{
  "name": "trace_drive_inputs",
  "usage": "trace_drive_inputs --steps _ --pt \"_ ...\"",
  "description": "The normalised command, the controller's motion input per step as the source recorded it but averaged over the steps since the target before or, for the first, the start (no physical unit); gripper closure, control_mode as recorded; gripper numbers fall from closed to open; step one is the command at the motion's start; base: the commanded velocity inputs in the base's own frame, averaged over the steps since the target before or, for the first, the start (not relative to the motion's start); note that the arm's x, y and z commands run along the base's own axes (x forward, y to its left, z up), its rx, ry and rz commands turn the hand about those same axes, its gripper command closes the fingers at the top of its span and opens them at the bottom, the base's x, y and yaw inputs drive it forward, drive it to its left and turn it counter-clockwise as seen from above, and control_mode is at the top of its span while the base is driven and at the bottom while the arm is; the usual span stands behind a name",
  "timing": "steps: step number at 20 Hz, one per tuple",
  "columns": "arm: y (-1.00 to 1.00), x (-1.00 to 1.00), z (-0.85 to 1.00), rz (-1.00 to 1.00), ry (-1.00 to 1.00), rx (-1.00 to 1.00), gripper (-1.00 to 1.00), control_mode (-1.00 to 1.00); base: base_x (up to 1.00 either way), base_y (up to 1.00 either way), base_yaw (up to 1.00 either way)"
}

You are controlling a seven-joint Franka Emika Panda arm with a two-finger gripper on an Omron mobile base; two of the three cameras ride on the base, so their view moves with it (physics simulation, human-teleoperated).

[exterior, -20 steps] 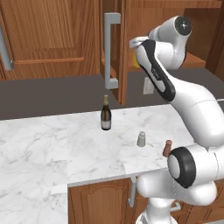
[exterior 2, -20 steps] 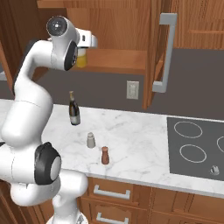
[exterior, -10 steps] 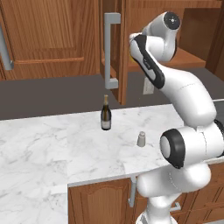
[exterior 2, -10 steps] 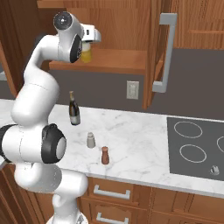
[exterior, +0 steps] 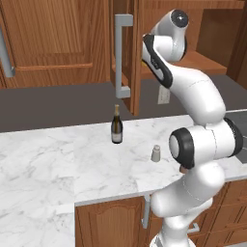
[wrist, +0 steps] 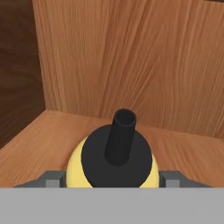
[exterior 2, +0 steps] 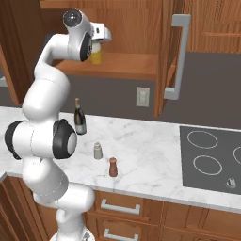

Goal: There are various items on the counter. Only move the condiments/shakers into the cabinet.

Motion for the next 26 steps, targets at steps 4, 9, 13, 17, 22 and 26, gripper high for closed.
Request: trace_drive_inputs --steps 4,9,13,17,22,26 --pt "0.0 0.33 -0.64 0.0 0.12 -0.14 1.0 -1.0 0.0 0.0 0.0" --pt "0.0 0.13 -0.84 0.0 0.1 -0.11 1.0 -1.0 0.0 0.0 0.0" --pt "0.0 0.12 -0.54 0.0 0.0 0.0 -1.0 -1.0 0.0 0.0 0.0" --pt "0.0 0.32 -0.24 0.0 0.0 0.0 -1.0 -1.0 0.0 0.0 0.0" --pt "0.0 0.35 -0.04 0.0 -0.04 0.0 -1.0 -1.0 0.0 0.0 0.0" --pt "0.0 0.27 -0.07 0.0 -0.02 0.0 -1.0 -1.0 0.0 0.0 0.0"
